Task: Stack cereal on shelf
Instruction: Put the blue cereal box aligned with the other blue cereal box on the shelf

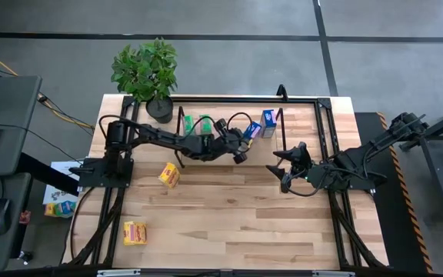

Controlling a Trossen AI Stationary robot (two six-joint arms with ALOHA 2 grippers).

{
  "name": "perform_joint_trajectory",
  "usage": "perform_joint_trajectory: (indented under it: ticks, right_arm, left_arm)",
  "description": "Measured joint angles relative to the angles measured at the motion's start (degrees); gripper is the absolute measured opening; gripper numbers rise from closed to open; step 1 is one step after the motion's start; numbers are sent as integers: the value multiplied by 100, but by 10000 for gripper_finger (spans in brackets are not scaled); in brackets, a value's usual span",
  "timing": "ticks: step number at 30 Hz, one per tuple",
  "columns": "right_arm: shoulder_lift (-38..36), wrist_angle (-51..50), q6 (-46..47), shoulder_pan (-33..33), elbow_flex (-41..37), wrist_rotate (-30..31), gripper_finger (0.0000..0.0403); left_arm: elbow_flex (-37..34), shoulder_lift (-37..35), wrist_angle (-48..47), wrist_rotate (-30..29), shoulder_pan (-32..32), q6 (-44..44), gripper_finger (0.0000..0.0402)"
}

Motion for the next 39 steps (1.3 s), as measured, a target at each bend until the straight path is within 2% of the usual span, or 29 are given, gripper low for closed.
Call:
perform_joint_trajectory:
  ticks: [4,11,17,24,34,39]
  right_arm:
    - [2,0,1,0,0,2,277]
    - [2,0,2,-1,0,40,277]
    - [2,-34,19,-1,0,42,277]
    - [2,-61,35,-2,0,42,277]
    - [2,-64,45,-2,0,50,277]
    - [2,-64,45,-2,0,83,277]
  left_arm:
    - [3,-79,13,21,-124,-104,0]
    - [4,-108,242,480,-315,-129,0]
    - [-4,-236,-273,42,-377,-93,0]
    - [2,-385,-342,-276,-383,-124,0]
    - [2,-245,-213,579,212,-563,0]
    - [2,-245,-201,704,342,-645,0]
